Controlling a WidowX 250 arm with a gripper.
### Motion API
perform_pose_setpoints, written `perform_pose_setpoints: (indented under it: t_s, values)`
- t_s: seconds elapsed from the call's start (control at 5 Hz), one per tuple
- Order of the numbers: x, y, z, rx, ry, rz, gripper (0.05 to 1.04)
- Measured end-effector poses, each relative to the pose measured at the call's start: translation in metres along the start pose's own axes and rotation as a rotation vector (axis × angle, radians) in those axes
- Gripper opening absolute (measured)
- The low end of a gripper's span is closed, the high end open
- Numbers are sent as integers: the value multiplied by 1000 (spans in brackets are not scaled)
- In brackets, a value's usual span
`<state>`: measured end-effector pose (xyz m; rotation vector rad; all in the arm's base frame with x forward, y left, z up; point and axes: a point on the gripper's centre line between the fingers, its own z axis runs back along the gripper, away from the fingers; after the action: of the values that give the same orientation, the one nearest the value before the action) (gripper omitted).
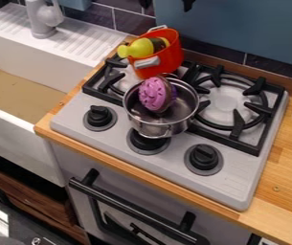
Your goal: Move the red container to the left top of the burner
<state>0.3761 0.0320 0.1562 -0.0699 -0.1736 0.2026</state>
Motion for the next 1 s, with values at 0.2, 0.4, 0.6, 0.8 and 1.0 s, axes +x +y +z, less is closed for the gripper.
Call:
perform_pose_setpoints:
  t_s: [0.2,0.4,0.6,0.8,1.0]
  values:
    - [-3,1,-11,3,38,-1,999]
    - [0,11,-30,7,118,-57,999]
    - [4,19,-37,-29,72,-101,999]
    - [8,23,-38,-53,46,-136,999]
    - [6,22,-41,-81,44,-105,999]
